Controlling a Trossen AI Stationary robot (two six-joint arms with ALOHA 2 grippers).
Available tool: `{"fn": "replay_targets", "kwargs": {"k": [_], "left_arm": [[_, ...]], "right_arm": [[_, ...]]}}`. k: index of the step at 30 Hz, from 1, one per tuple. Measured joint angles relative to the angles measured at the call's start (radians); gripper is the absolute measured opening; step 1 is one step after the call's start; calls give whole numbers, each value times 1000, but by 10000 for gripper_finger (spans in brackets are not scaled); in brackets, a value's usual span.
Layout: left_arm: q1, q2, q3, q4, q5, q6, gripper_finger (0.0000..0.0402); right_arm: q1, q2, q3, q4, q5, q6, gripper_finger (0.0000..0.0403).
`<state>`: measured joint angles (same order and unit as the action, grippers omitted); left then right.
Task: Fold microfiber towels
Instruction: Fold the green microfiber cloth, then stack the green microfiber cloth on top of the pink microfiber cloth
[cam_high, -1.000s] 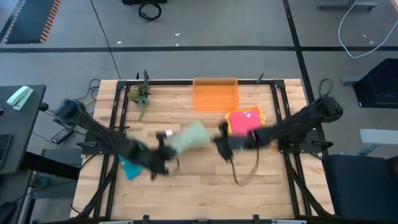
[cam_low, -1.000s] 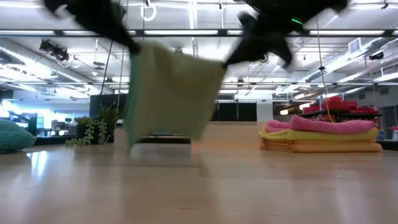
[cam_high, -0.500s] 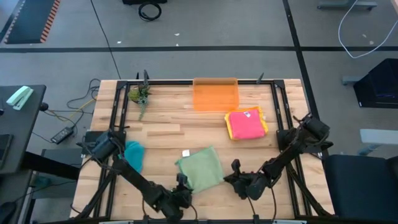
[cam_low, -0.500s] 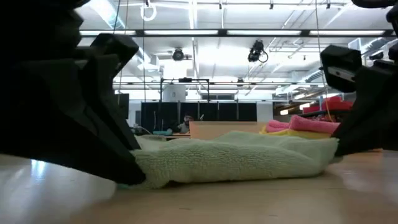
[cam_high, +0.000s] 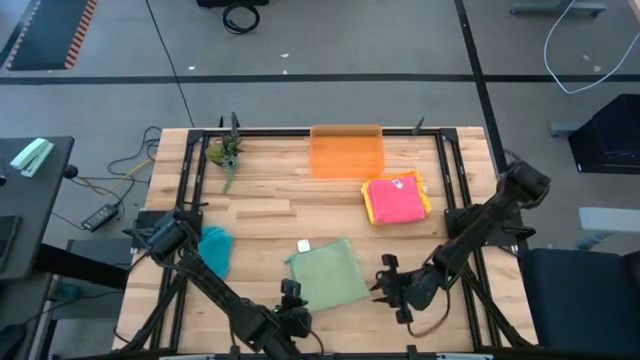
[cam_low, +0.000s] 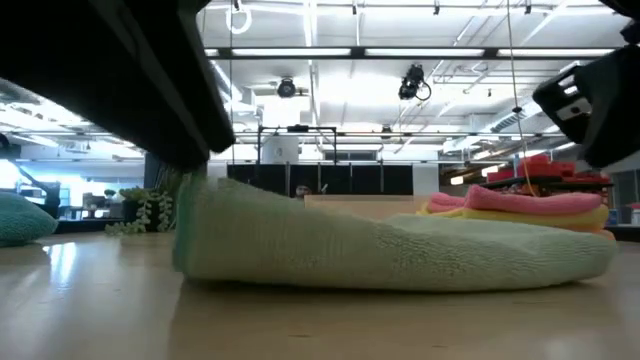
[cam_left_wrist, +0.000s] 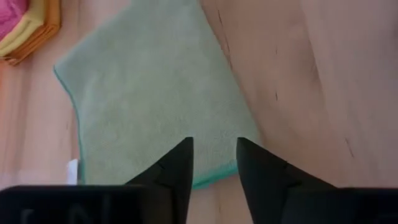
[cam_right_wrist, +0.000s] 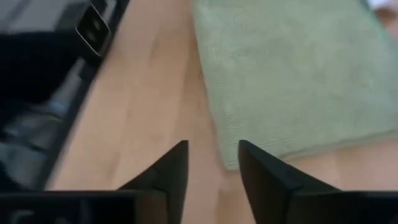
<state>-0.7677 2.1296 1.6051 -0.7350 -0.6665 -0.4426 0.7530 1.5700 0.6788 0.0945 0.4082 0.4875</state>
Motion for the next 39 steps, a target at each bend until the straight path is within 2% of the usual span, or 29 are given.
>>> {"fn": "replay_targets", "kwargs": {"k": [4,7,10,12,15,19,22,25,32,39], "left_arm": [[-6,-20,20,-73,-3,-46,151],[-11,-78,13,-139,-33,-192,168],[-21,-169,-88,-154,-113,-443,178],[-22,-241,-196,-149,-146,-695,180],[-17,-355,-370,-27,-114,-1036,181],[-14,-443,-576,269,-55,-1261,188],[-8,-448,-678,471,-52,-1341,200],[13,-416,-743,621,-48,-1355,217],[67,-361,-767,677,-41,-1353,261],[118,-291,-726,693,30,-1341,287]], "right_arm": [[-18,-79,0,-40,-71,162,180],[-41,-117,2,-33,-26,335,206],[-88,-115,2,-47,4,555,220],[-119,-99,1,-47,-2,617,224],[-163,-68,1,-41,-32,638,228],[-209,-18,1,-18,-35,684,232],[-231,7,1,-13,-42,711,236],[-249,27,1,-8,-46,699,238],[-283,37,1,1,-43,671,238],[-314,55,1,23,-43,652,238]]}}
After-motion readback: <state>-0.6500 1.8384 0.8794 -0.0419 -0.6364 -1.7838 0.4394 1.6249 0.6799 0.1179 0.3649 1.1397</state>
